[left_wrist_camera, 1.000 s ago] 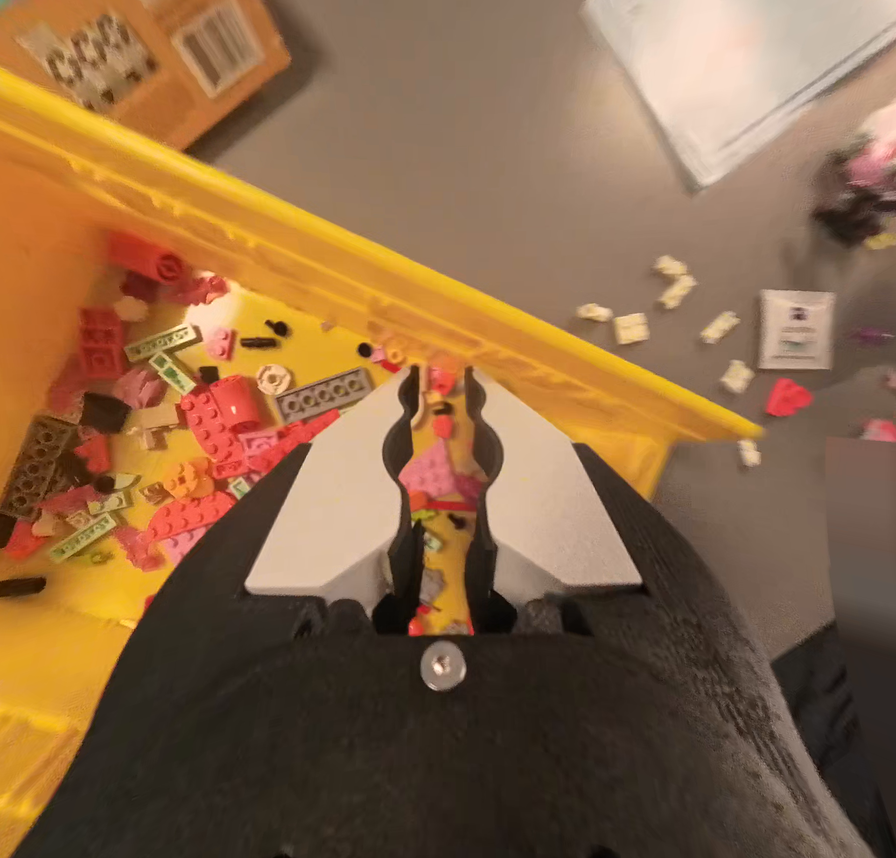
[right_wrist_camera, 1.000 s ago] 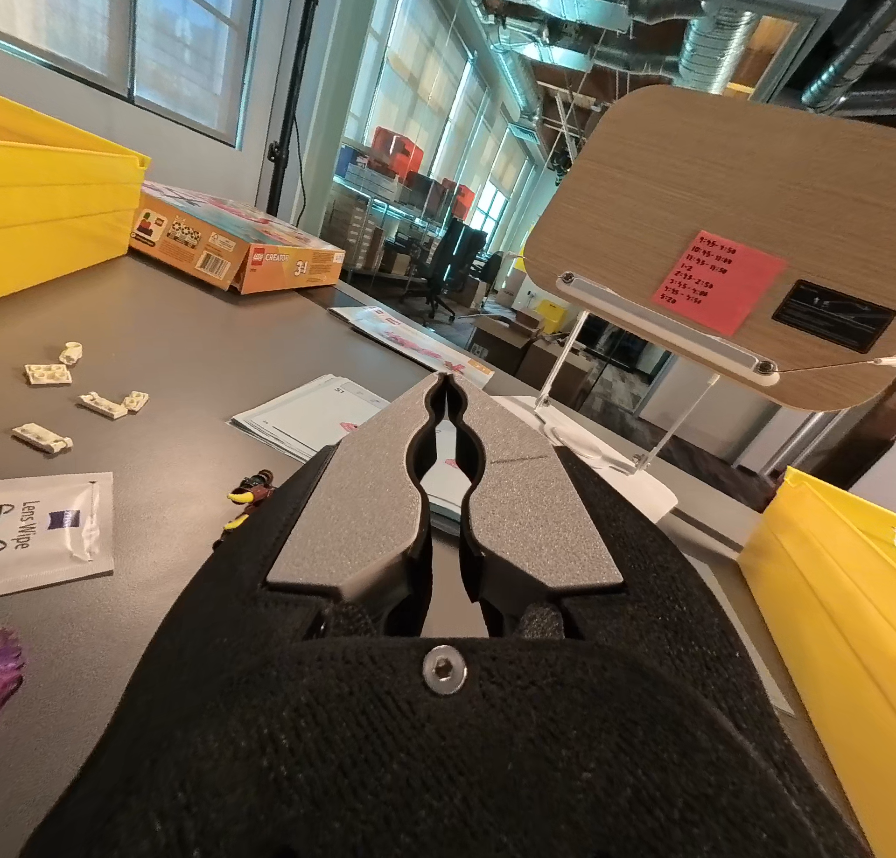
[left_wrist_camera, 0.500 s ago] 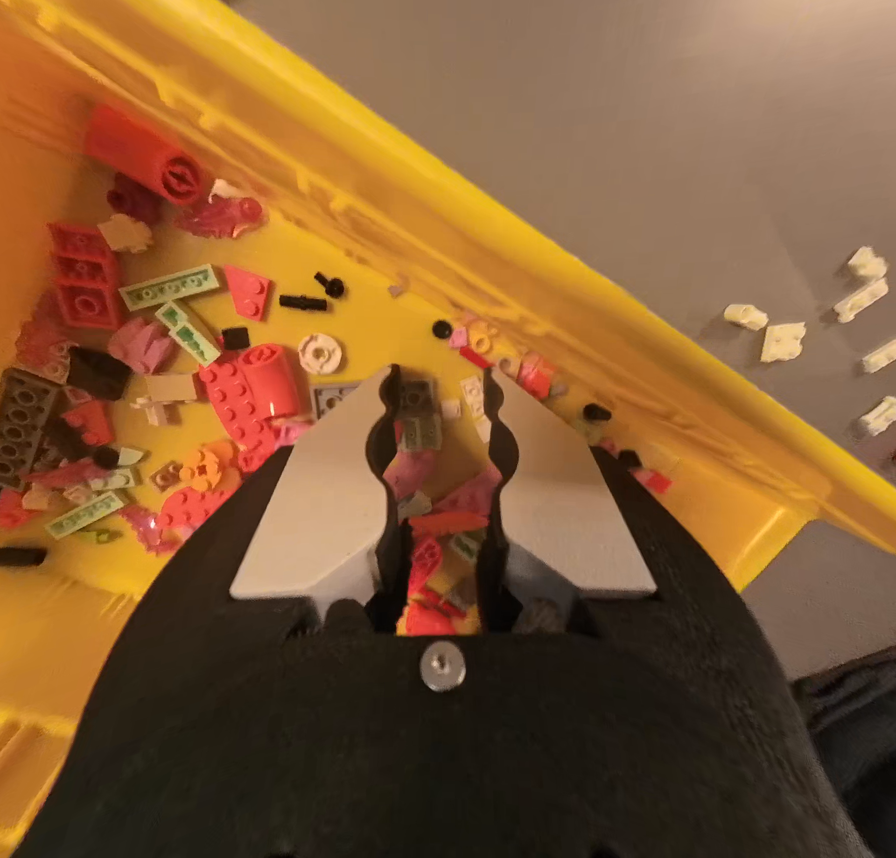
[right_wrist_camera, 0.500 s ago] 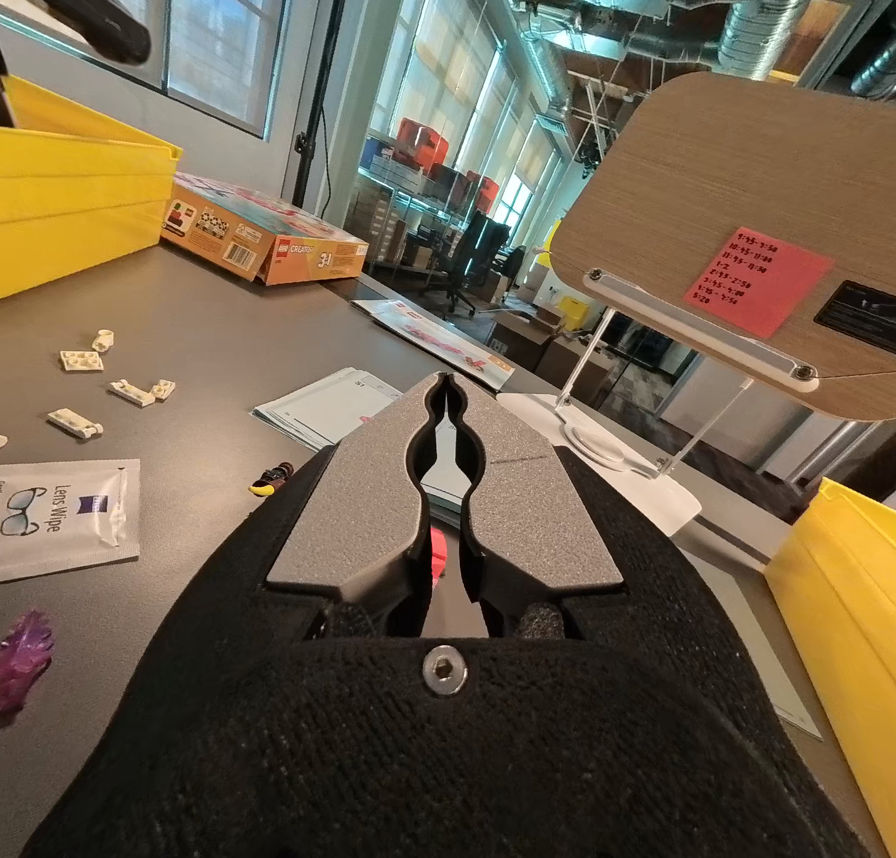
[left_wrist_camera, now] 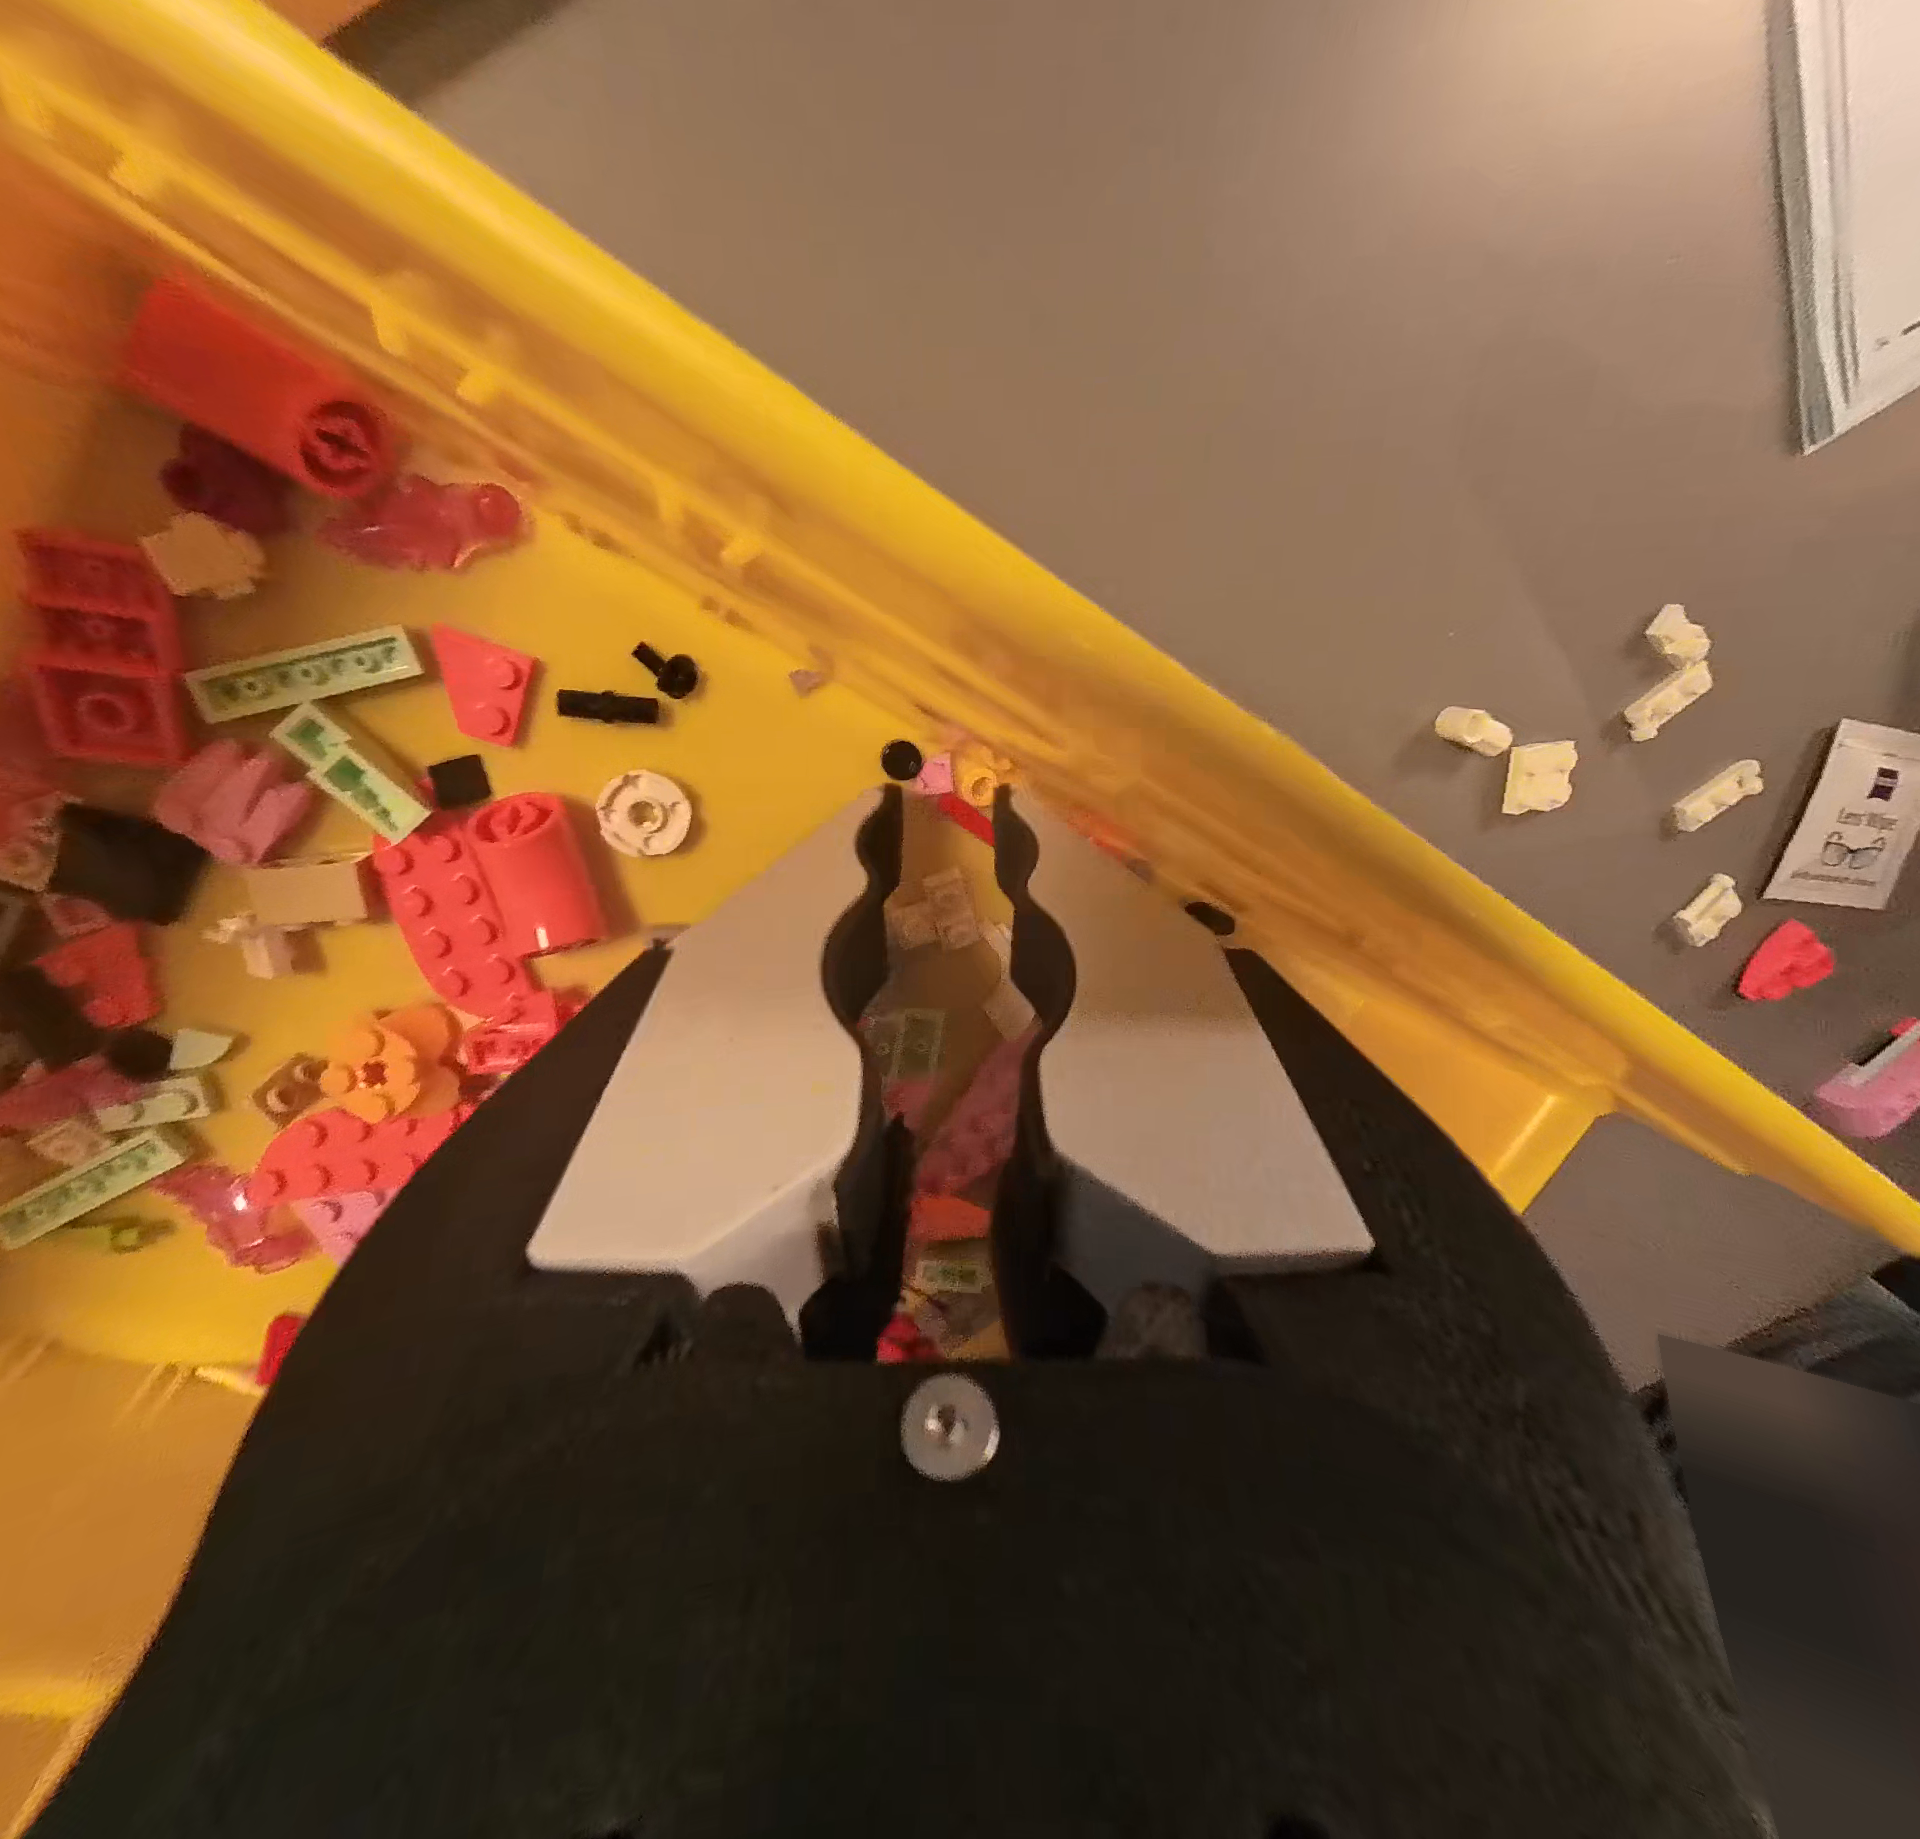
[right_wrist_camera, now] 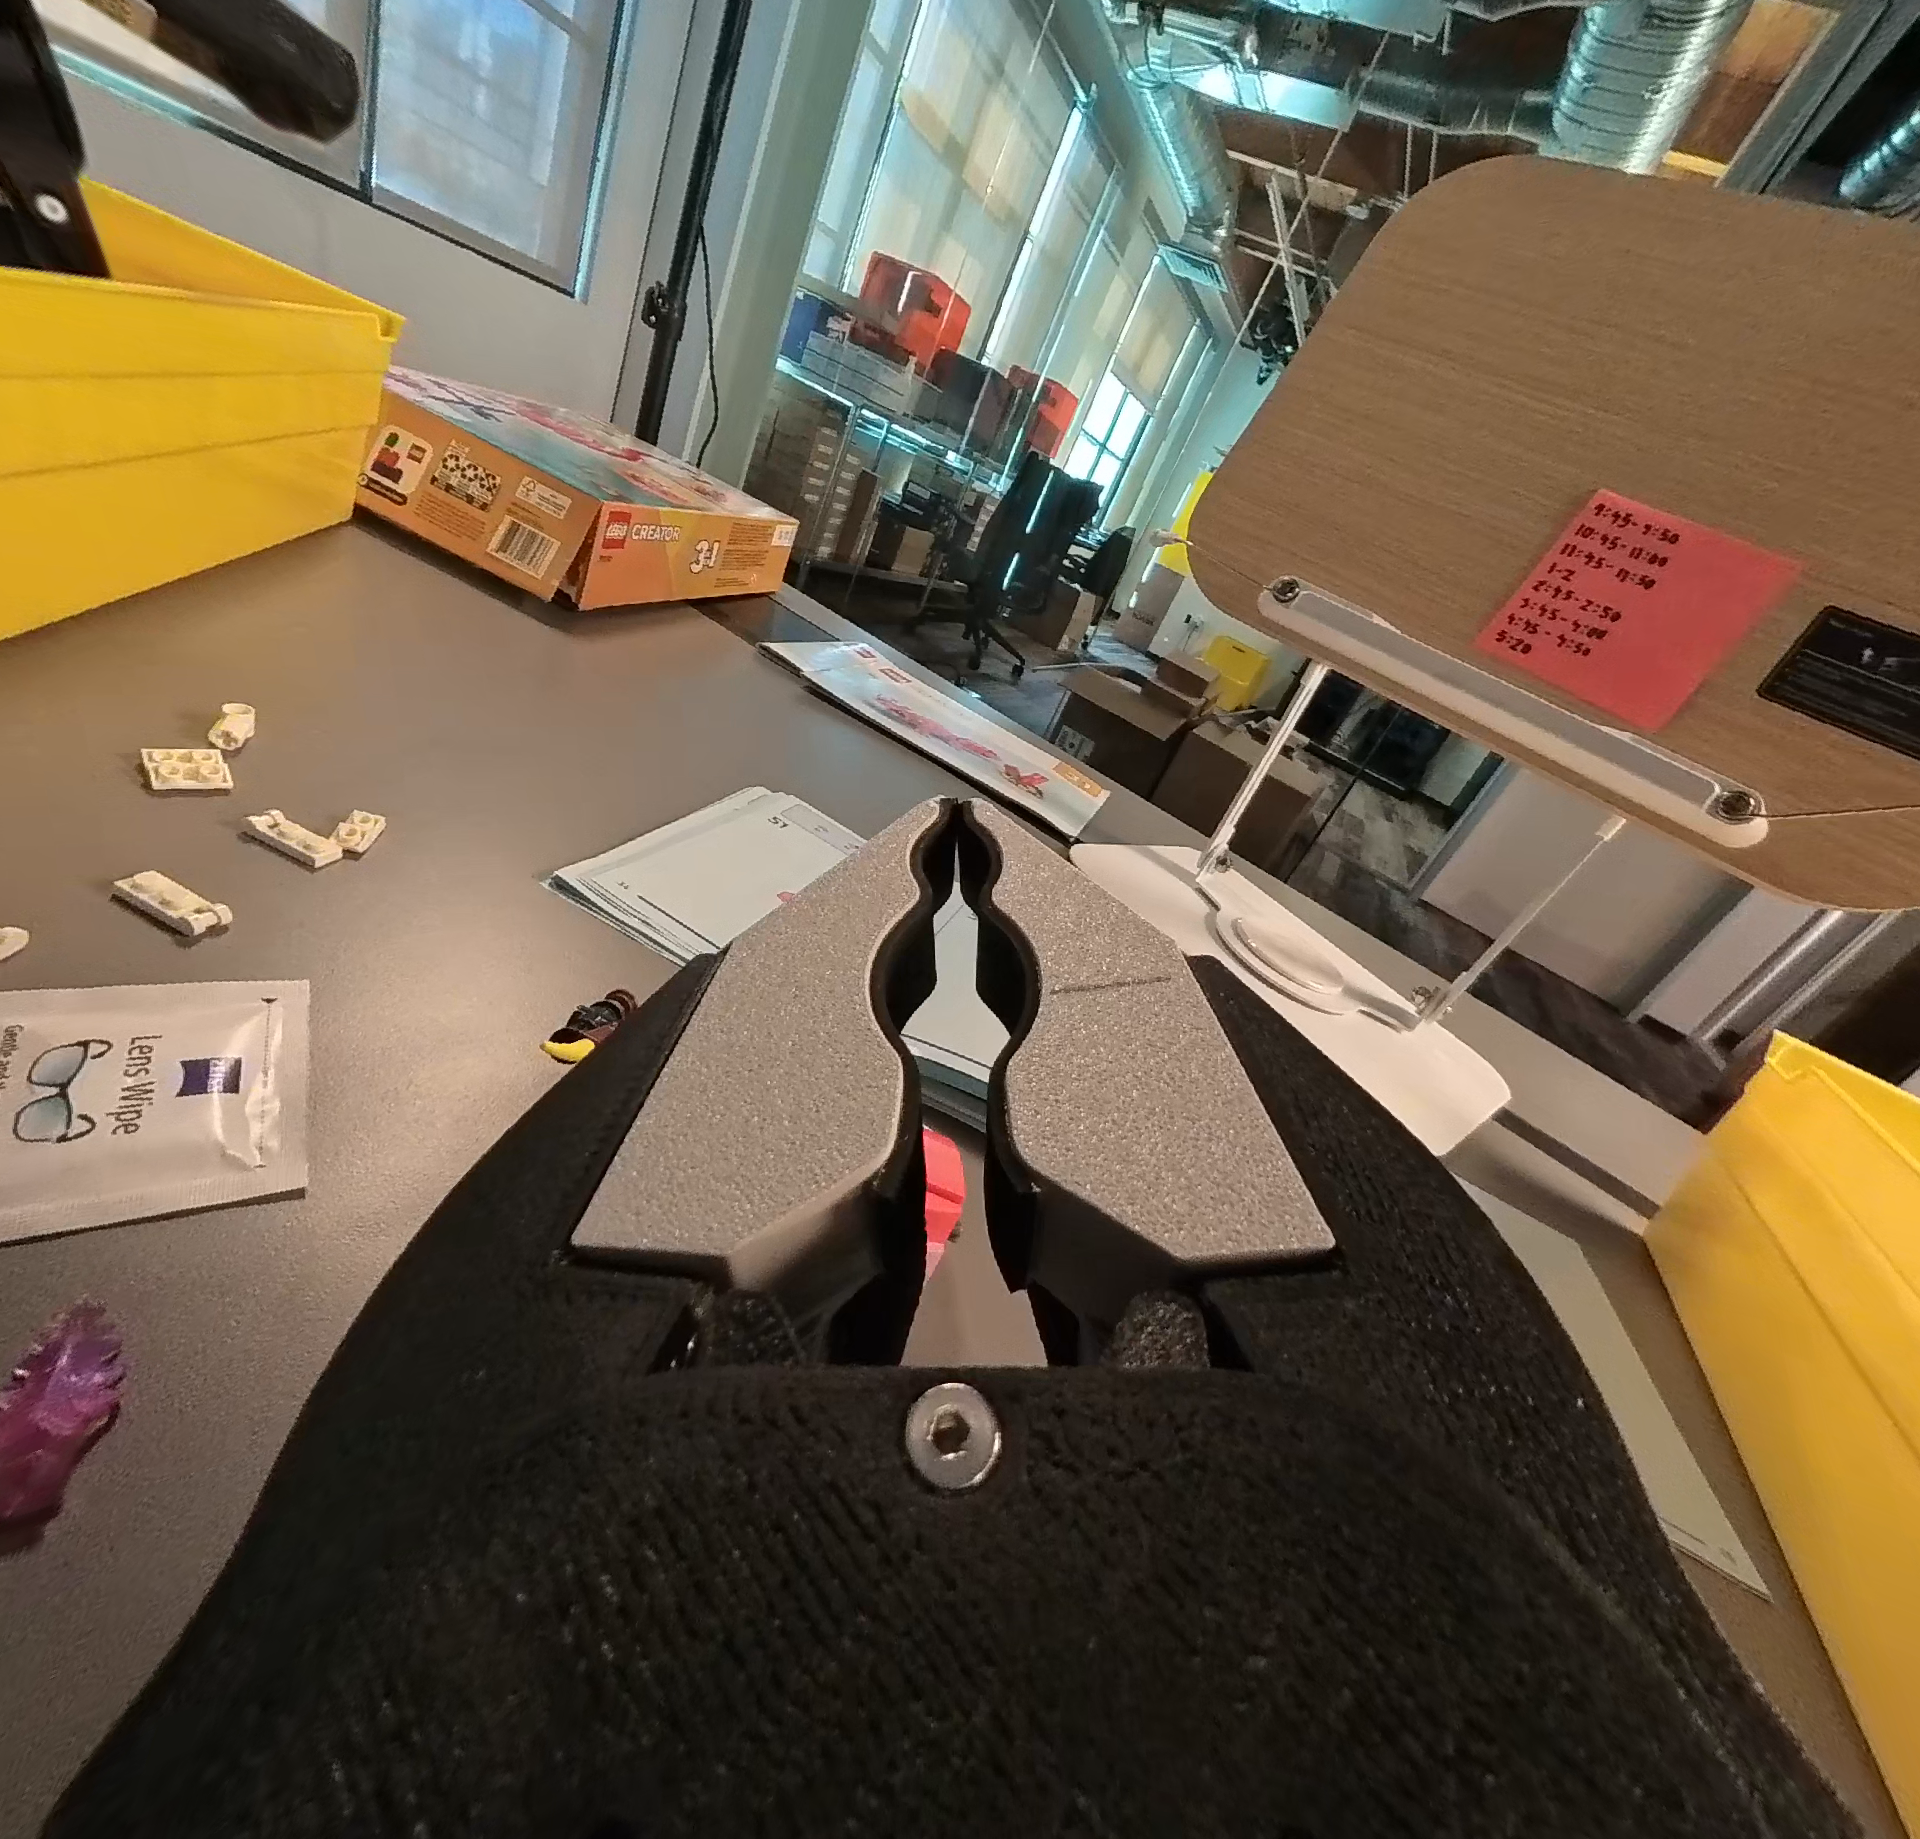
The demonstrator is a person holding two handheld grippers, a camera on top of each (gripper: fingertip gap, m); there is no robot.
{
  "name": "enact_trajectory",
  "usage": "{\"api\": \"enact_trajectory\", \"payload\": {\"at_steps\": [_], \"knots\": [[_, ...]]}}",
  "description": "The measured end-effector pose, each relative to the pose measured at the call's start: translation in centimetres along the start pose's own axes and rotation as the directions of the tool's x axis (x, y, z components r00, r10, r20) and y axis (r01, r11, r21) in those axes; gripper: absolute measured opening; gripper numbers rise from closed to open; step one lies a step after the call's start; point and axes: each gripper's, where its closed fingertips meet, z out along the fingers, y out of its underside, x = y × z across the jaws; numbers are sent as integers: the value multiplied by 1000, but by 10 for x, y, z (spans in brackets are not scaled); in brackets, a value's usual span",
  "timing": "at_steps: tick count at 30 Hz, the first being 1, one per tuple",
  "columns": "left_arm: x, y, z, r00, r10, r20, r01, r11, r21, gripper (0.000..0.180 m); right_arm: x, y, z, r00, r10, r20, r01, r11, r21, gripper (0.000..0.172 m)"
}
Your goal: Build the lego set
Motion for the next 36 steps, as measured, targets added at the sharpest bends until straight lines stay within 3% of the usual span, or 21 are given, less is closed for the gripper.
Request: {"api": "enact_trajectory", "payload": {"at_steps": [13, 17, 20, 26, 29, 36], "knots": [[-11, 0, 4, 990, 61, 127, -55, 997, -48, 12, -2, -1, 0, 1000, -5, 9, 5, 1000, 0, 0], [-27, 5, 1, 967, 98, 236, -77, 992, -96, 8, -3, -1, 0, 1000, -4, 11, 4, 1000, 1, 0], [-25, 3, -1, 974, 79, 214, -66, 995, -70, 8, -3, -1, 1, 1000, -4, 13, 4, 1000, 1, 0], [-7, -6, -2, 999, -30, 40, 30, 999, 15, 15, -4, -1, 1, 1000, -6, 16, 6, 1000, 1, 0], [-13, -4, 3, 996, -24, 85, 23, 1000, 8, 24, -5, -1, 1, 1000, -7, 18, 7, 1000, 1, 0], [-14, -4, 5, 991, 11, 130, -13, 1000, 16, 25, -5, -1, 1, 1000, -8, 20, 8, 1000, 1, 0]]}}
